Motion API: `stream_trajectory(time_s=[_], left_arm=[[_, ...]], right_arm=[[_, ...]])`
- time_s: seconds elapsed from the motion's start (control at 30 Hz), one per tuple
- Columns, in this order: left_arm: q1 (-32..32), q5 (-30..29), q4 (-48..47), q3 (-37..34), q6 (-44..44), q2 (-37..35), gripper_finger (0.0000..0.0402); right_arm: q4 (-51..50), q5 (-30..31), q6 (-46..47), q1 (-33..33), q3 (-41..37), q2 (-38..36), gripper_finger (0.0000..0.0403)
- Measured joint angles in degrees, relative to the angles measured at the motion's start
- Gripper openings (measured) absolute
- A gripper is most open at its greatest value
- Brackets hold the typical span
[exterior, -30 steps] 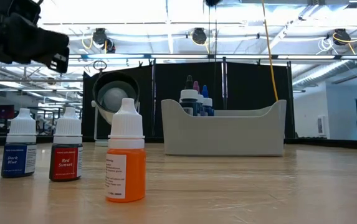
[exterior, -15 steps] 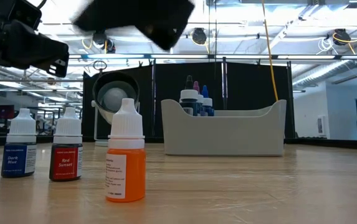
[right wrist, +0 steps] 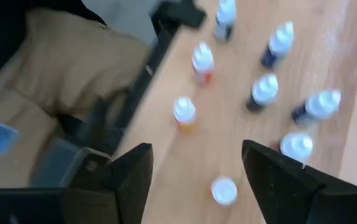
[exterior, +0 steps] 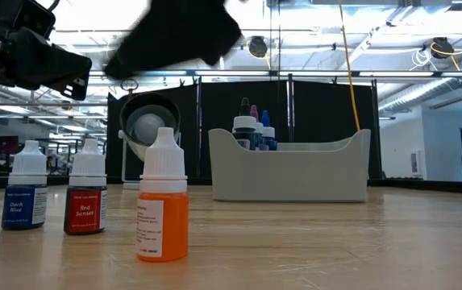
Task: Pick & Place food coloring
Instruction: Put the top right small orange food coloring bottle into the white bin
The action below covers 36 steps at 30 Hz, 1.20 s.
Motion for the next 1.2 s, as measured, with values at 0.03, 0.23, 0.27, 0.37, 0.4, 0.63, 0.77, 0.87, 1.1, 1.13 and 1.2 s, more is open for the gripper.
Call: stream_trajectory(time_s=[0.03, 0.23, 0.27, 0.37, 0.4, 0.63, 0.77, 0.87, 1.1, 1.13, 1.2], left_arm=[[0.00, 0.00, 0.00, 0.00, 0.17, 0.00, 0.0006], [0.07, -0.07, 0.26, 0.02, 2.80, 0.00, 0.0007], [0.07, -0.06, 0.26, 0.02, 3.41, 0.00, 0.0011], [0.07, -0.07, 0.24, 0.02, 3.58, 0.00, 0.0023], [0.07, -0.07, 0.24, 0.02, 3.56, 0.00, 0.0026], [0.07, -0.04, 0.59, 0.02, 1.63, 0.00, 0.0032], [0.07, -0.04, 1.56, 0.02, 1.65, 0.00, 0.0032], [0.07, -0.04, 1.64, 0.02, 1.66, 0.00, 0.0033], [0.07, -0.04, 1.66, 0.02, 1.59, 0.00, 0.0033], [0.07, -0.04, 1.67, 0.02, 1.66, 0.00, 0.0033], [0.07, -0.04, 1.68, 0.02, 1.97, 0.00, 0.0033]], right_arm=[[0.21, 0.92, 0.02, 0.08, -0.74, 0.08, 0.0237], [0.48, 2.45, -0.46, 0.10, -4.38, 0.09, 0.0238], [0.33, 2.60, -0.77, 0.08, -4.72, 0.11, 0.0238], [2.77, 2.63, -1.80, 0.11, -5.48, 0.06, 0.0238], [4.00, 2.62, -2.24, 0.11, -5.82, 0.04, 0.0238], [10.79, 2.64, -3.61, 0.13, -8.30, 0.04, 0.0238], [12.59, 2.67, -4.01, 0.13, -9.62, 0.04, 0.0233], [13.04, 4.30, -5.87, 0.31, -10.60, 0.04, 0.0222], [12.97, 7.34, -10.70, 0.50, -12.52, 0.04, 0.0190], [13.10, 7.31, -10.73, 0.49, -12.76, 0.04, 0.0186], [13.61, 7.25, -10.76, 0.46, -13.30, 0.04, 0.0177]])
